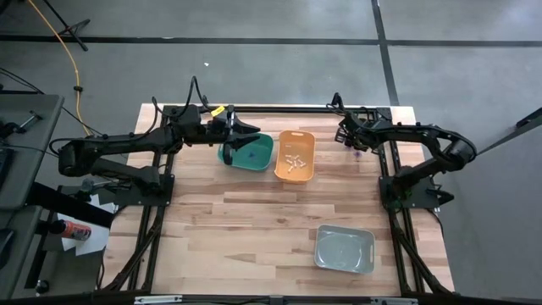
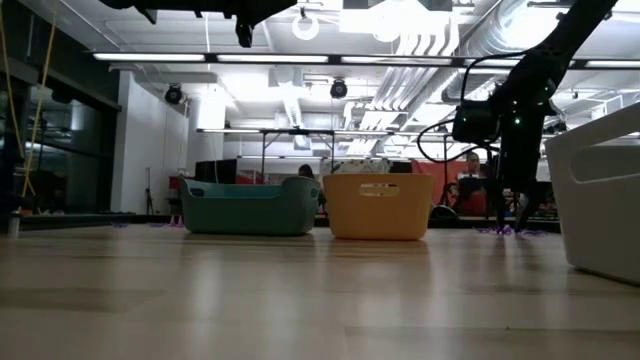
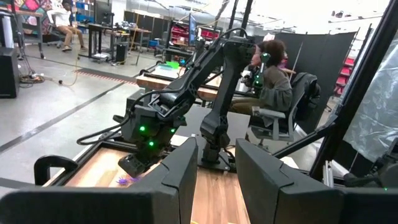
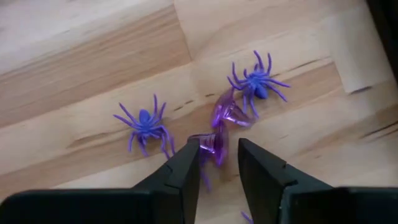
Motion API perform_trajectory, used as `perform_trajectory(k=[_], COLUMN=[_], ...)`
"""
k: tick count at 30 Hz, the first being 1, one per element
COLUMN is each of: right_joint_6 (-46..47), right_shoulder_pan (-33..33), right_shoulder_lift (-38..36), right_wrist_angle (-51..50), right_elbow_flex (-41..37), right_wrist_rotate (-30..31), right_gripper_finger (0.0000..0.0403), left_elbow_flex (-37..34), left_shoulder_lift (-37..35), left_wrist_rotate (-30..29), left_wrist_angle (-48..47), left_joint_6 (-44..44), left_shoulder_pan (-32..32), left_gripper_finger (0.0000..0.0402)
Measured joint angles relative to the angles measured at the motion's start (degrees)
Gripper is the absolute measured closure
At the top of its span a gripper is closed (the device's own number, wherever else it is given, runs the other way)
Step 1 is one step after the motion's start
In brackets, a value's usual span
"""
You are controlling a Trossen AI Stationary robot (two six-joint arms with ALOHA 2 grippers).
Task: Sort Halloween decoration
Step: Put the violet witch hut toy into the green bin
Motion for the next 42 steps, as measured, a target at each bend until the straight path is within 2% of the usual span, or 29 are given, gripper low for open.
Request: perform_trajectory(k=[8, 17, 22, 30, 34, 38, 42], right_joint_6=[-2.06, -3.83, -5.11, -6.7, -14.91, -25.23, -34.04], right_shoulder_pan=[0.0, 0.35, 1.95, 5.05, 6.54, 7.83, 9.32], right_shoulder_lift=[0.0, -0.03, -1.54, -11.14, -19.3, -27.61, -32.51], right_wrist_angle=[0.15, 0.35, -0.18, -1.29, 1.17, 8.65, 23.21], right_elbow_flex=[0.0, 0.0, -0.02, -0.02, -0.04, -0.04, -0.04], right_wrist_rotate=[0.21, 0.05, -1.23, -1.34, -1.66, -8.03, -22.05], right_gripper_finger=[0.0335, 0.0397, 0.0399, 0.0402, 0.0402, 0.0403, 0.0403], left_elbow_flex=[0.0, 0.0, 0.0, 0.0, 0.0, 0.0, 0.0], left_shoulder_lift=[0.0, 0.02, -0.33, -1.34, -1.33, -1.33, -1.33], left_wrist_rotate=[-1.59, -2.88, -3.03, -3.08, -3.05, -3.06, -3.04], left_wrist_angle=[-0.01, 0.04, 0.11, 0.16, 0.11, 0.09, 0.1], left_joint_6=[0.02, 0.02, -0.01, 0.0, -0.02, -0.02, -0.04], left_shoulder_pan=[0.02, 0.02, 0.83, 3.34, 4.71, 5.46, 5.44], left_gripper_finger=[0.0305, 0.0304, 0.0305, 0.0305, 0.0305, 0.0305, 0.0305])
